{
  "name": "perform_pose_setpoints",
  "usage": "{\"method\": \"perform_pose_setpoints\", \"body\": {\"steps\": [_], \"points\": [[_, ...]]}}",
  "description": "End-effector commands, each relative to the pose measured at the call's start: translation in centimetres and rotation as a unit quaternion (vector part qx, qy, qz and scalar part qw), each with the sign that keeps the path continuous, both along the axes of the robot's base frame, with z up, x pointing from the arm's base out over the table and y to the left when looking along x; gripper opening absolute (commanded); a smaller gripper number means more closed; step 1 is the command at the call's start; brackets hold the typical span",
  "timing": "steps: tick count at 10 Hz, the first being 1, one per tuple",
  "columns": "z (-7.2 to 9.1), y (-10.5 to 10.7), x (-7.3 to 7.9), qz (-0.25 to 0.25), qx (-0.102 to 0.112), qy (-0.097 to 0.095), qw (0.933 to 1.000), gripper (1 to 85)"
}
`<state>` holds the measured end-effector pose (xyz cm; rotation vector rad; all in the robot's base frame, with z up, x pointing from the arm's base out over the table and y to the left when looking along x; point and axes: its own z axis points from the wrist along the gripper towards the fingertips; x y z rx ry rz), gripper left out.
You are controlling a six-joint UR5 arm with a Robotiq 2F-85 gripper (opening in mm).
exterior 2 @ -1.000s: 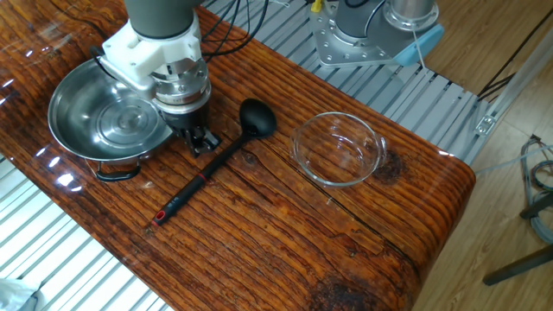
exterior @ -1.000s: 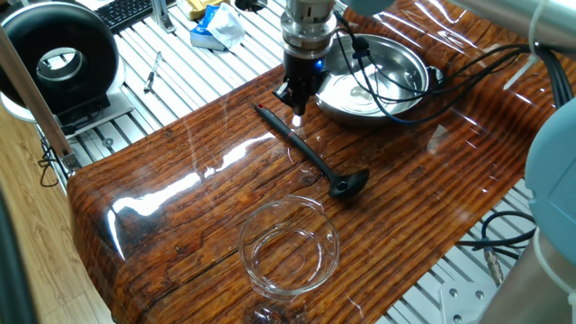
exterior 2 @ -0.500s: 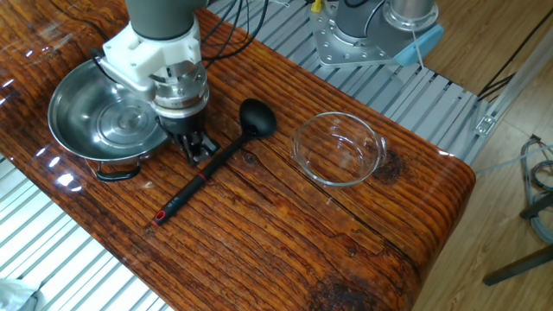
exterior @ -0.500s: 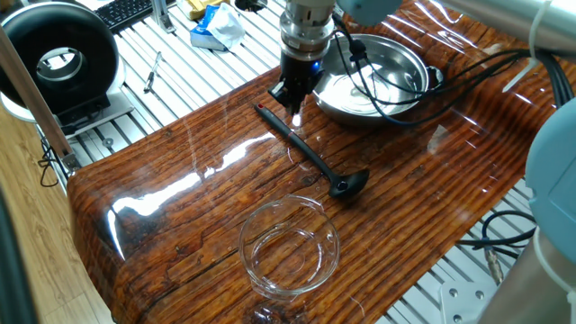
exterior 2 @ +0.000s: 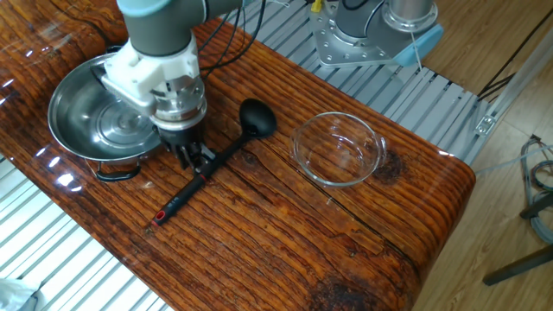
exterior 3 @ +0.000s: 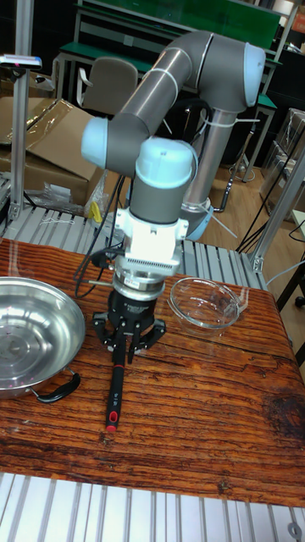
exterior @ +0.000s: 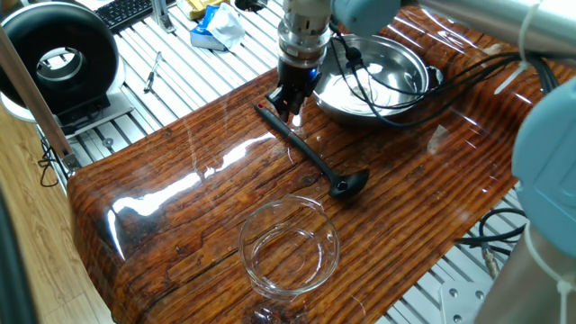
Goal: Scoop water with a large spoon from one bowl to another
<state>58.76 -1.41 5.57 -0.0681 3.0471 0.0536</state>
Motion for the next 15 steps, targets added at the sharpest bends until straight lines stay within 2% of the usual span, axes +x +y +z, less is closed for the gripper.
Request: {"method": "perform_pose_setpoints", "body": {"steps": [1, 3, 4, 6, 9, 13, 15], "points": [[-1.3, -0.4, 1.2, 0.005, -0.006, 0.003, 1.0, 32.3], [-1.9, 0.0, 1.9, 0.011, 0.001, 0.003, 0.9999, 37.0], [-2.3, 0.4, 1.2, 0.009, 0.008, 0.023, 0.9997, 38.3], [-3.0, 0.1, 2.2, 0.013, 0.002, 0.02, 0.9997, 38.0], [-3.9, 0.4, 2.4, 0.012, 0.005, 0.035, 0.9993, 38.3], [-3.6, 0.7, 3.1, 0.011, 0.004, 0.051, 0.9986, 39.0], [-4.1, 0.2, 4.0, 0.016, 0.0, 0.053, 0.9985, 39.3]]}}
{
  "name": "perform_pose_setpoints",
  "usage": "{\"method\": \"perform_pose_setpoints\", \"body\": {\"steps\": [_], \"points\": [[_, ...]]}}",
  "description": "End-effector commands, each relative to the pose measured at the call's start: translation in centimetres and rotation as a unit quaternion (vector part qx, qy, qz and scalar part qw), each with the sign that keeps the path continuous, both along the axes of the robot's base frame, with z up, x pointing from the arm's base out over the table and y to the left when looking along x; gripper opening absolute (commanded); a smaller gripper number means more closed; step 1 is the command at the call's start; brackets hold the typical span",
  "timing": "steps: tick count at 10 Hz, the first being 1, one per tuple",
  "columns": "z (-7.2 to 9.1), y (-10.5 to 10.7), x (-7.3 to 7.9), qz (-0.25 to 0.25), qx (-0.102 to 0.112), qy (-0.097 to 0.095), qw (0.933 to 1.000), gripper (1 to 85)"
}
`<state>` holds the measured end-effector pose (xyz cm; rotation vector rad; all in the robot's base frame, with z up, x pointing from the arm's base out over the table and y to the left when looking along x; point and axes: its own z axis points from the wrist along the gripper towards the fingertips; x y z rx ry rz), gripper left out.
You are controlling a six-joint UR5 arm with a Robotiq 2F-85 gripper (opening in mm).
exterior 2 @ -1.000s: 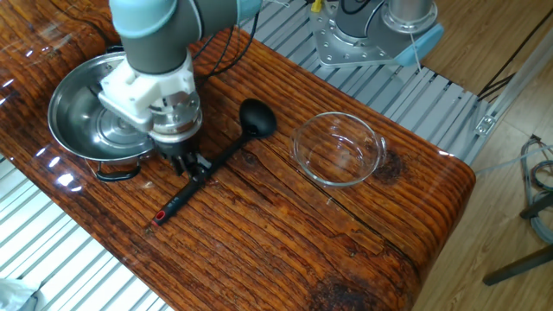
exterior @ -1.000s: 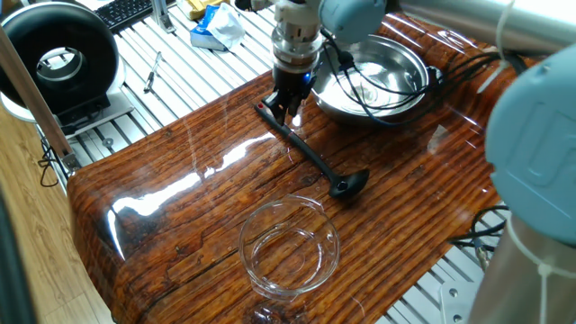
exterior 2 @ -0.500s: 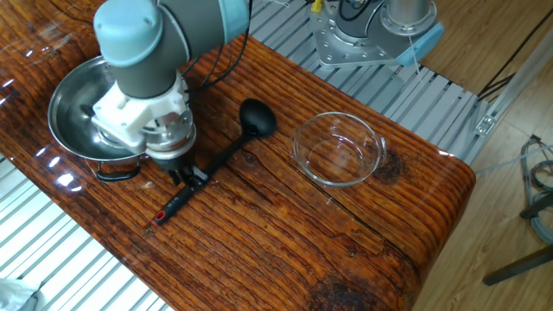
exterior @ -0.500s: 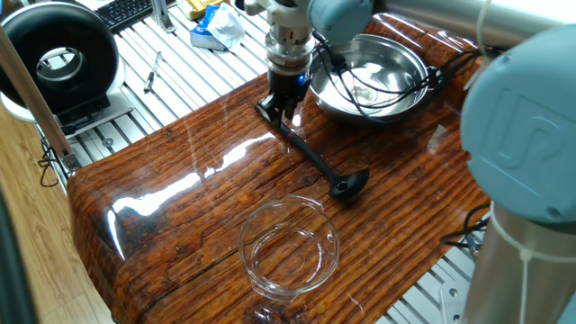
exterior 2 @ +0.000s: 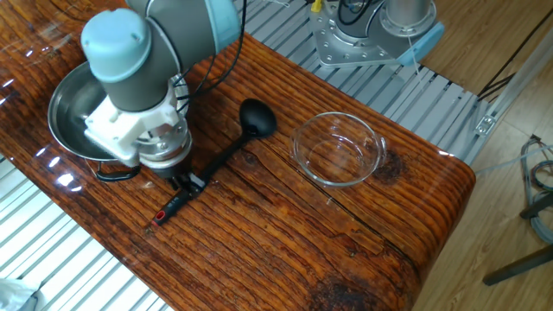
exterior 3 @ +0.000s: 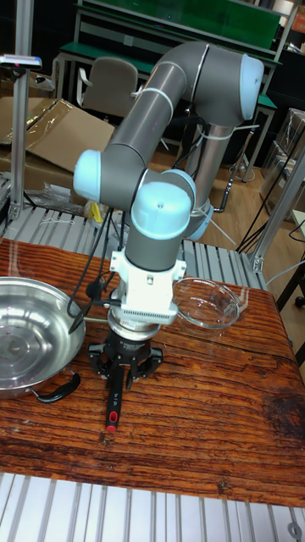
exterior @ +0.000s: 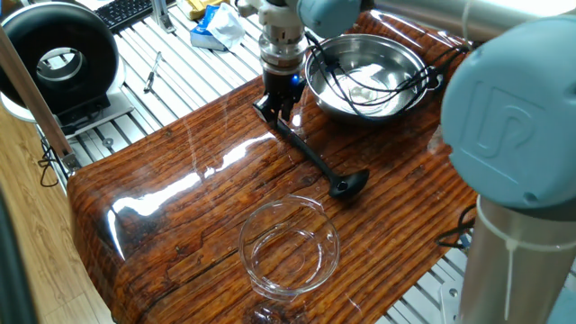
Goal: Scoop water with a large spoon from one bowl to another
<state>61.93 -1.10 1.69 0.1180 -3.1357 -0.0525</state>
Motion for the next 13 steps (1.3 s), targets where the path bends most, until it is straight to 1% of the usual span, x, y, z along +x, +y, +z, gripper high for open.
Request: {"method": "perform_pose_setpoints", "body": {"steps": [1, 2, 3, 4, 5, 6, 9, 11, 13], "points": [[-0.6, -0.3, 1.0, 0.001, 0.0, 0.009, 1.0, 39.3], [-1.0, -0.5, 1.1, 0.003, -0.004, 0.011, 0.9999, 39.3], [-1.3, -0.5, 1.1, 0.005, -0.008, 0.019, 0.9998, 39.3], [-1.4, -0.3, 0.9, 0.004, -0.008, 0.027, 0.9996, 39.3], [-1.3, -0.3, 0.3, 0.005, -0.012, 0.039, 0.9992, 39.3], [-1.2, -0.3, 0.1, 0.005, -0.017, 0.043, 0.9989, 39.3], [-1.0, -0.3, -0.3, 0.001, -0.02, 0.053, 0.9984, 39.3], [-1.2, -0.4, 0.0, -0.008, -0.022, 0.053, 0.9983, 39.7], [-1.6, 0.0, 0.2, -0.019, -0.012, 0.056, 0.9982, 39.7]]}}
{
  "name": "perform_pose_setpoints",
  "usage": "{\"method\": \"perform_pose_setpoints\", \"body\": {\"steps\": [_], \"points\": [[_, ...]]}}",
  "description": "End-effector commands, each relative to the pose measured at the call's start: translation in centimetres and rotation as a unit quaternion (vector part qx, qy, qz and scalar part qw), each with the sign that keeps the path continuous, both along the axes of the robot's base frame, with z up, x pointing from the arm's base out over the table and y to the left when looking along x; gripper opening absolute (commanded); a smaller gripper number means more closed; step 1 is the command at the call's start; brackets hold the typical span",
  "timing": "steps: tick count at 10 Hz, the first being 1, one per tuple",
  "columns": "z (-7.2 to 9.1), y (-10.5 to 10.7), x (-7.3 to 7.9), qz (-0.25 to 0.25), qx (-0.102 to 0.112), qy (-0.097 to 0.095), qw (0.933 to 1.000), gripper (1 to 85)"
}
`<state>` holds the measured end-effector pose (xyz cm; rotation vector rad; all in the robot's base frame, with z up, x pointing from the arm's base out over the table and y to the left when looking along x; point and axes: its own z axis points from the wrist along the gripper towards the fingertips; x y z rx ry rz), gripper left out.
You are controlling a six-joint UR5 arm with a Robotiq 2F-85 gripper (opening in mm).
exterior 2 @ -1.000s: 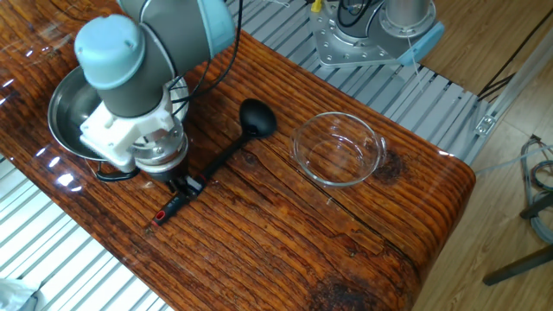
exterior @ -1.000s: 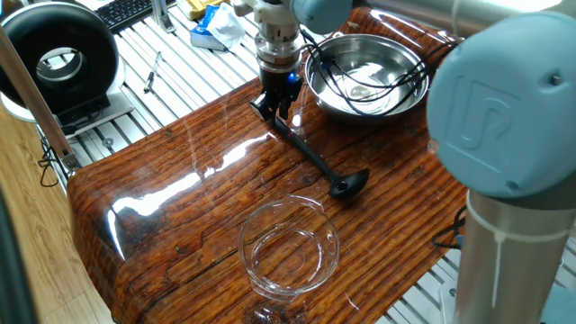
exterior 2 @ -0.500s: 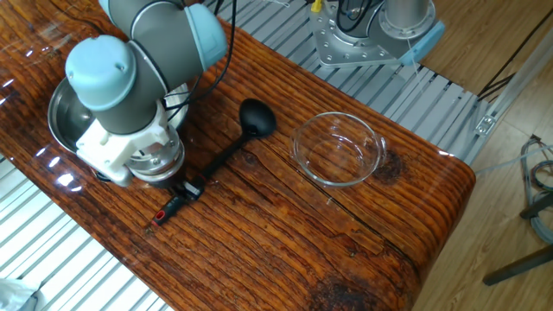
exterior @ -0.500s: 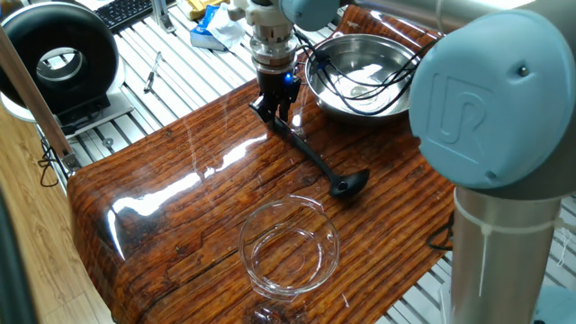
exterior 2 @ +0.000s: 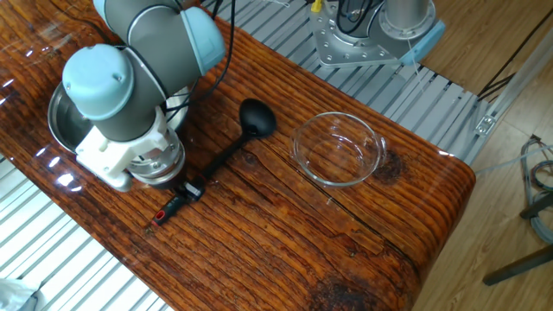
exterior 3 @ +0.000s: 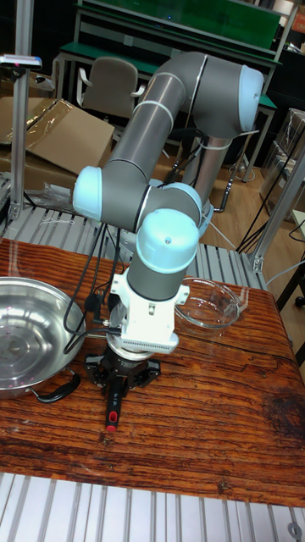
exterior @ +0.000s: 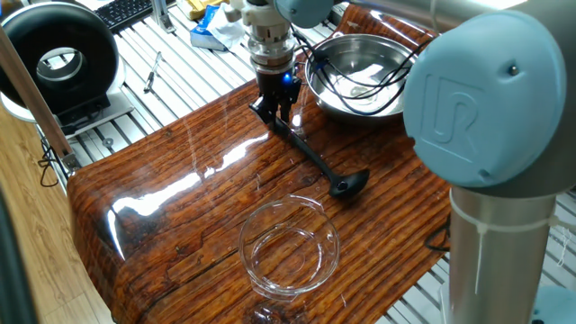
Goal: Scoop water with a large spoon from one bowl to another
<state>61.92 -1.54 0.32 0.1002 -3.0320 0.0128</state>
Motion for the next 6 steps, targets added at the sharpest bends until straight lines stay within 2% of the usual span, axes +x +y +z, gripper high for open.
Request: {"method": "perform_pose_setpoints", "body": {"steps": [1, 6], "points": [[-0.3, 0.56, 0.24, -0.021, 0.012, 0.006, 0.9997, 40.0], [-0.56, -0.11, 0.4, -0.034, 0.001, 0.009, 0.9994, 34.7]]}}
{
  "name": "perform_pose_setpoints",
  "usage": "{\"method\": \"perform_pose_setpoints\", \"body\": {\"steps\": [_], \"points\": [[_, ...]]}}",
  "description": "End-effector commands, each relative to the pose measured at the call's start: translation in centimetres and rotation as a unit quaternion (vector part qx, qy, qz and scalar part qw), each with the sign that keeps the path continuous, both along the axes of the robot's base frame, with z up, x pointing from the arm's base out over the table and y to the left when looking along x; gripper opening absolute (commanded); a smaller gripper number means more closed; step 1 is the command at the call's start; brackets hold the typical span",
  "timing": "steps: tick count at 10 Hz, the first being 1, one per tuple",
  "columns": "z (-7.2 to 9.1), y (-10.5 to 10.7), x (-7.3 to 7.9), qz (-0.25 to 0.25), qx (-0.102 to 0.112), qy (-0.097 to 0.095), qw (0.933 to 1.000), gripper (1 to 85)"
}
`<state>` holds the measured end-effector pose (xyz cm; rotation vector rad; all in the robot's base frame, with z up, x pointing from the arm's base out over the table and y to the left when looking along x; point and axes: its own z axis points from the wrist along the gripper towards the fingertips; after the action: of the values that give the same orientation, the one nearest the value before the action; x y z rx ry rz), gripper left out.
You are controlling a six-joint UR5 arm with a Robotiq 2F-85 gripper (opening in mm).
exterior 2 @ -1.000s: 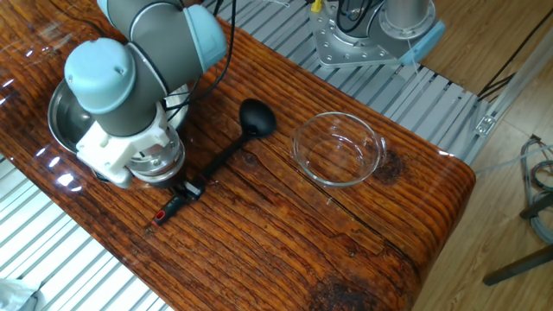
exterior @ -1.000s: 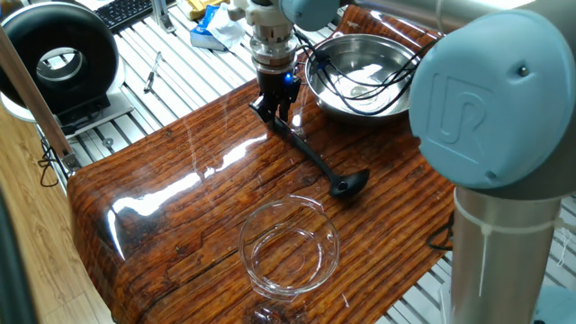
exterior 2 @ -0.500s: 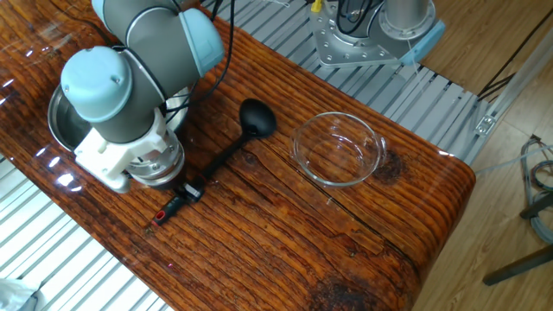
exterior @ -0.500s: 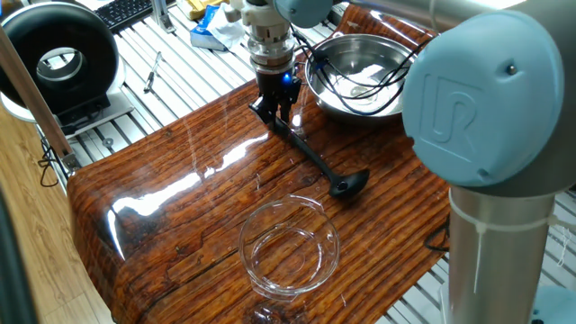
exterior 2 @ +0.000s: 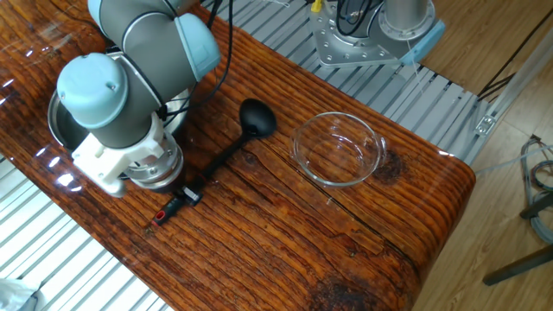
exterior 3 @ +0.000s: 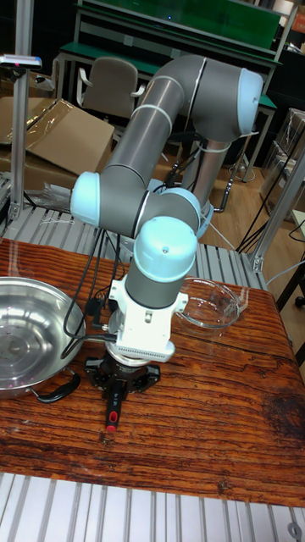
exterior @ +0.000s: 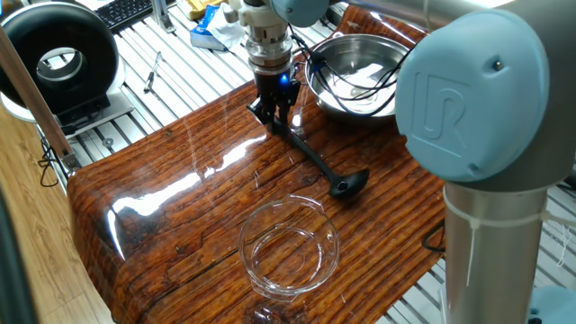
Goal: Scoop water with a large spoon from one bowl to another
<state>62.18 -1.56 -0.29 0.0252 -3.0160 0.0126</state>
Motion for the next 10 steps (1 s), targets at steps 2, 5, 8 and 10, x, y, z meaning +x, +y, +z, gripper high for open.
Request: {"method": "perform_pose_setpoints", "body": {"steps": [2, 5, 8, 10], "points": [[0.7, 0.0, 0.4, -0.024, -0.005, -0.004, 0.9997, 25.3], [0.4, -0.1, 0.8, -0.042, -0.018, -0.012, 0.9989, 4.7], [0.5, -0.3, 0.8, -0.043, -0.022, -0.013, 0.9987, 1.0], [1.3, 0.2, 1.1, -0.047, -0.015, -0.025, 0.9985, 1.0]]}}
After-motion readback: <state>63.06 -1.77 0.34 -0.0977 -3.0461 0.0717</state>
